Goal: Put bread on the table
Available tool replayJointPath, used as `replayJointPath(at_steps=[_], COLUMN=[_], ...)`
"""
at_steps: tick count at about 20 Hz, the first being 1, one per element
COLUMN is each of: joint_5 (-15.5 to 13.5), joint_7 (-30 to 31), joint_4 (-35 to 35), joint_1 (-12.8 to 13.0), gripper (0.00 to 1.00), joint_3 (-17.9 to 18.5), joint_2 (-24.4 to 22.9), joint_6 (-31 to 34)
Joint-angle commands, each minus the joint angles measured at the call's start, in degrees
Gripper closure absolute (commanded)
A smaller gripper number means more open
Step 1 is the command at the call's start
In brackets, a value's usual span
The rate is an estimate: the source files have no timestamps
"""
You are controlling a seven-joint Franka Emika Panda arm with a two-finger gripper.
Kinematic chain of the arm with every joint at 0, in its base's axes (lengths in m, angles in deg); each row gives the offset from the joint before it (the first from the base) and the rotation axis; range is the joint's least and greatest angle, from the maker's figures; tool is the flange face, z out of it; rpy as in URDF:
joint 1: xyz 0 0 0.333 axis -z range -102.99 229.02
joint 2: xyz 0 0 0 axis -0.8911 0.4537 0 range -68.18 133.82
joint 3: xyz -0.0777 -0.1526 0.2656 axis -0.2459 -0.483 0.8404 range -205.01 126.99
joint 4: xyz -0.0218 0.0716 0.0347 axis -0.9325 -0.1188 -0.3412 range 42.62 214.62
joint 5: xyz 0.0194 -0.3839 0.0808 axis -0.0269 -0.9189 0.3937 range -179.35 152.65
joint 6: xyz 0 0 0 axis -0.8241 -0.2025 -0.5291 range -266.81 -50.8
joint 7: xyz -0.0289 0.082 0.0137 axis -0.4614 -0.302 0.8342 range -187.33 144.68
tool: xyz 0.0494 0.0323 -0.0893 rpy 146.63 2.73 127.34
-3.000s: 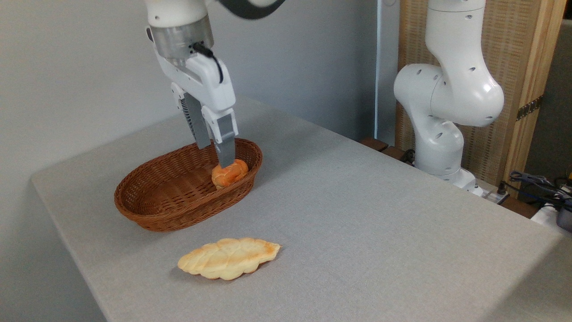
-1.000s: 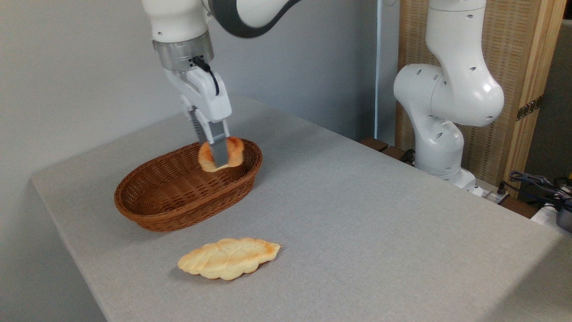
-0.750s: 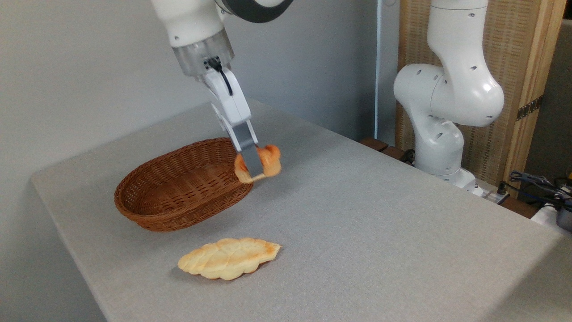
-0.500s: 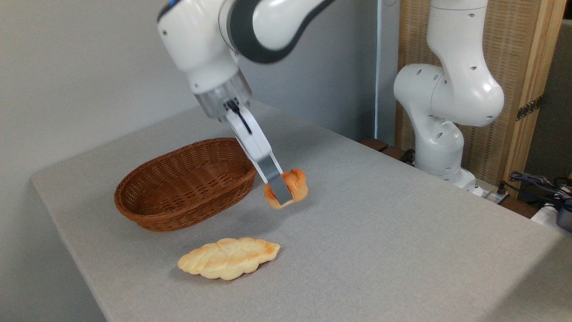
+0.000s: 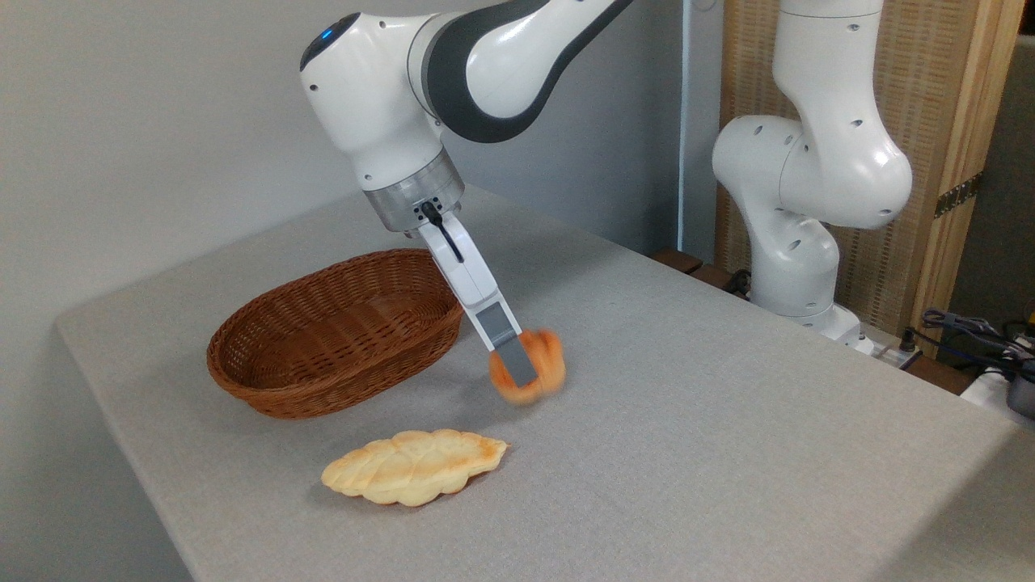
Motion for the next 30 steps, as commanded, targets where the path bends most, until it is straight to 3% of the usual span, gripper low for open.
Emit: replayJointPath(at_steps=[1, 6, 12, 15, 22, 25, 30], joint_5=[0.9, -0.1, -9.9, -10.5, -10.0, -10.0, -10.4], joint_7=[-0.2, 2.4, 11.2, 15.5, 15.1, 14.8, 14.2], joint_4=[-0.1, -8.2, -20.9, -24.9, -28.4, -28.5, -28.1], joint_1=[0.4, 0.3, -2.3, -2.3, -1.5, 2.2, 2.8], gripper=[0.0, 0.0, 0.0, 0.0, 0.0, 0.0, 0.0], joint_3=[0.3, 0.6, 1.7, 3.7, 7.9, 12.0, 11.6], joint_2=[-0.9, -1.1, -0.2, 1.5, 2.6, 2.7, 3.9], joint_6=[-0.4, 1.2, 5.4, 5.4, 7.4, 7.4, 7.3])
